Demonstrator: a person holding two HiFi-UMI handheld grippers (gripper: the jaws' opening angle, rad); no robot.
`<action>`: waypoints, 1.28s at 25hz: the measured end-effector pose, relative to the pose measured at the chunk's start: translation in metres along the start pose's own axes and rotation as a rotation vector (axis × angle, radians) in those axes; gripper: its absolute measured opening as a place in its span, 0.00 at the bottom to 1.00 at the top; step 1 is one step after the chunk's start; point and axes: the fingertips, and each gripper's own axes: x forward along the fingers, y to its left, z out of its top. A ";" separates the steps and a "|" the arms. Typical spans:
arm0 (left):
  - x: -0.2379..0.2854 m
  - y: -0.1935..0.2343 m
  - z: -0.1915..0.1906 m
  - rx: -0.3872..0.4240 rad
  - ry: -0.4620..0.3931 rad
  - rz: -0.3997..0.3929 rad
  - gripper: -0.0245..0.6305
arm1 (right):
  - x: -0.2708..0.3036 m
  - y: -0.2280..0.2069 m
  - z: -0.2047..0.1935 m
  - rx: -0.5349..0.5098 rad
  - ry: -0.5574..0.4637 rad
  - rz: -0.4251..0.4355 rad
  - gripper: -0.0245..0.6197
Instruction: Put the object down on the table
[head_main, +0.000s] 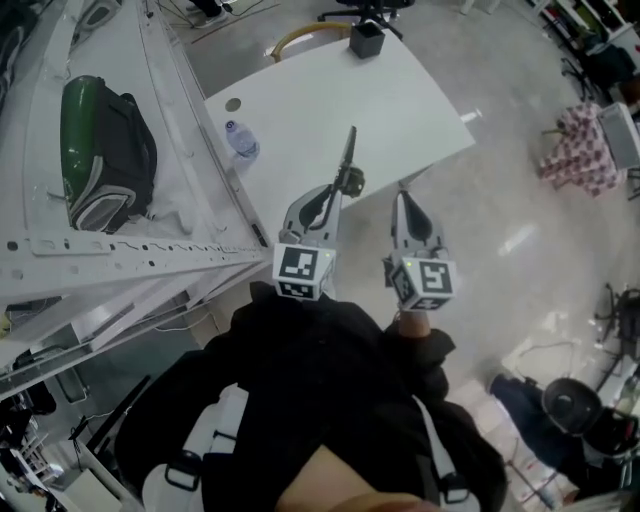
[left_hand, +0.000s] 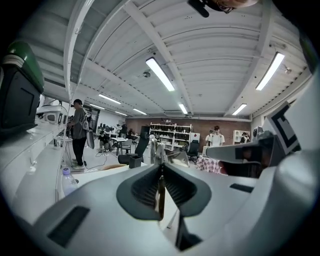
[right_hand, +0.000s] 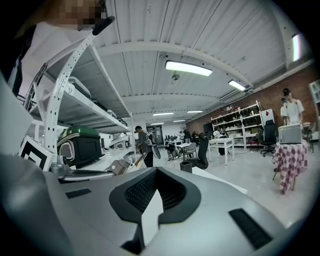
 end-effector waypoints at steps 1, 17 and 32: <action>0.006 0.006 0.001 -0.001 0.001 0.006 0.08 | 0.008 -0.001 -0.001 -0.006 0.004 0.007 0.03; 0.034 0.062 0.007 0.008 0.024 0.093 0.08 | 0.082 0.009 0.004 0.007 0.025 0.087 0.03; 0.087 0.086 -0.023 0.077 0.218 0.177 0.08 | 0.117 -0.012 -0.010 -0.013 0.100 0.184 0.03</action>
